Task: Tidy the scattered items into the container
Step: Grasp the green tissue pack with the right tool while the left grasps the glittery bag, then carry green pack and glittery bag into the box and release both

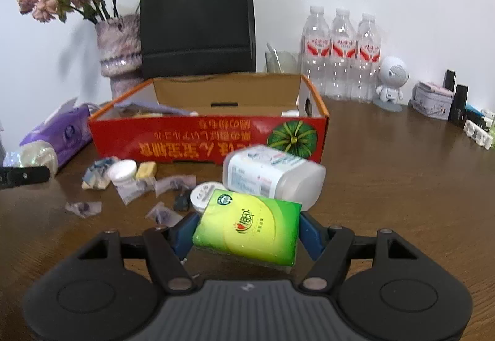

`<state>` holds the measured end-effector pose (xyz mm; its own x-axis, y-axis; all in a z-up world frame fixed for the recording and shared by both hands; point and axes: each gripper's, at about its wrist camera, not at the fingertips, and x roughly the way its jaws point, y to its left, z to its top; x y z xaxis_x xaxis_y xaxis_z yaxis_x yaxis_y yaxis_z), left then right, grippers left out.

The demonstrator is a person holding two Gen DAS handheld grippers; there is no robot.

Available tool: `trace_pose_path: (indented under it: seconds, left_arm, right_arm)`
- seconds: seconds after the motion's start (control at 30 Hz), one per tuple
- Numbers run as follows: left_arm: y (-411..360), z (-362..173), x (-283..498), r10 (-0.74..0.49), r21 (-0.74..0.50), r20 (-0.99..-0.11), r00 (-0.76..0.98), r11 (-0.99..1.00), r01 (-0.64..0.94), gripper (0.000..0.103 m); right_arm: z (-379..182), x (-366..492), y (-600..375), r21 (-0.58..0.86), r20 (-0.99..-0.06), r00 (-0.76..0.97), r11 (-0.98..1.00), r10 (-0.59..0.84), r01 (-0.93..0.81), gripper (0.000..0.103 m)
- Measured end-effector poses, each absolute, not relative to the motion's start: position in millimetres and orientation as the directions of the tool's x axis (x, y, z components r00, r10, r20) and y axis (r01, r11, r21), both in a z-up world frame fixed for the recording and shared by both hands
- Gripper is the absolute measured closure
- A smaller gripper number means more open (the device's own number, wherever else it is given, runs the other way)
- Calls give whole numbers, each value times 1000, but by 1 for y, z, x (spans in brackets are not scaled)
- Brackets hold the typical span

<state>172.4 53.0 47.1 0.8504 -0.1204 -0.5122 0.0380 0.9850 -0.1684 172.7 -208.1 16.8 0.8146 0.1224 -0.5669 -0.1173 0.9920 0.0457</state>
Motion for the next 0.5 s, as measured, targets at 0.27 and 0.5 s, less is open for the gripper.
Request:
trace_pose_path:
  seconds: [0.27,0.5]
  left_arm:
    - [21,81,176,-176,-161,-440,881,980,115,66]
    - [-8,103,214,-182,-208,-381,907,972,108,66]
  right_arm:
    - [53,173,-213,86,-478,861,985,174,-151,35]
    - [97,205,-212,133,-370,902,974,220,-183,35]
